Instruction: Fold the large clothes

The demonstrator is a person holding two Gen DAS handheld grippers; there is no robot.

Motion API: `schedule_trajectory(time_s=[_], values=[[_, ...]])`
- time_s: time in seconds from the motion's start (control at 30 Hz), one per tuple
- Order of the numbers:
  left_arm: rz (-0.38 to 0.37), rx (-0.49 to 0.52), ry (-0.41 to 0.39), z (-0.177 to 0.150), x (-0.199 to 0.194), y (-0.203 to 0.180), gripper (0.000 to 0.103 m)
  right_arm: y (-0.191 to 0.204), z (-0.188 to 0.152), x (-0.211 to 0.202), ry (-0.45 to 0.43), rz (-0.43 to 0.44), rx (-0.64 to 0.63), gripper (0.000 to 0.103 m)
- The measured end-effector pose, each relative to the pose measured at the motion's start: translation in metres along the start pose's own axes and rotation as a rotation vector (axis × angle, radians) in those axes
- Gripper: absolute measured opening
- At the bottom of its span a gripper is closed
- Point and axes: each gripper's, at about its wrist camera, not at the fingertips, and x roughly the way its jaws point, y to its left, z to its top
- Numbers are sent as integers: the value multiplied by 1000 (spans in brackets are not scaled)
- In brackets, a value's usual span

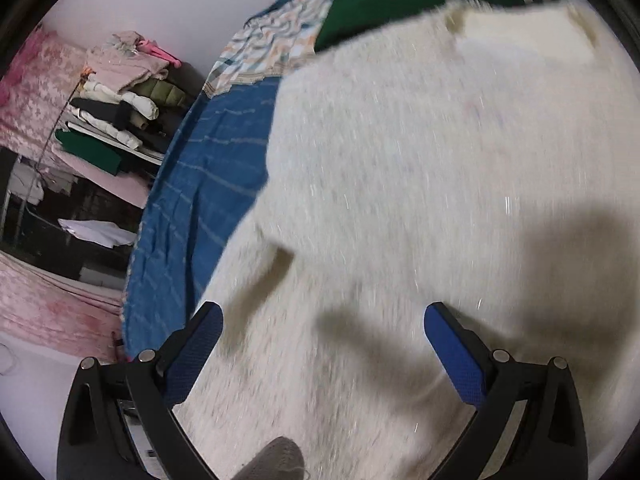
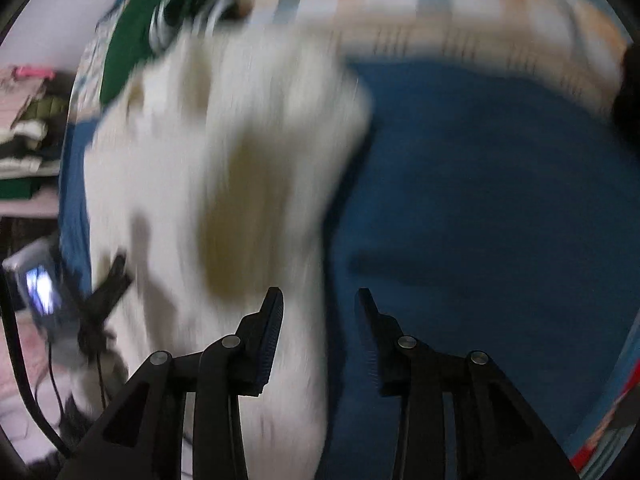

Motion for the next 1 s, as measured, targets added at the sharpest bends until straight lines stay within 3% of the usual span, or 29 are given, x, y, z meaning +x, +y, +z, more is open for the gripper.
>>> schedule_trajectory(time_s=[0.07,0.1,0.17,0.23,0.3,0.37,0.57,0.67,0.83,1.0], values=[[14,19,29,-11,1,-5,103,-2,-20,30,44,-25,-18,39],[23,23,31,-15,-1,-5,103,-3,-26,46,56,-127,-44,38],[55,32,25,-22,-12,-5,103,-4,-35,55,26,-177,-44,38],[87,38,14,-30,-31,-5,103,5,-43,47,7,-215,-48,40],[118,50,11,-39,-49,-8,103,9,-53,29,-34,-223,-35,49],[146,80,10,-54,-75,-17,103,2,-68,9,-55,-207,-5,65],[207,226,5,-114,-152,-67,103,-69,-143,-57,-68,-262,114,66],[159,295,17,-146,-190,-101,103,-99,-176,-75,-56,-278,190,66],[74,323,1,-173,-225,-138,103,-149,-217,-93,-44,-283,320,66],[60,356,36,-183,-212,-168,103,-183,-238,-103,-41,-262,393,66]])
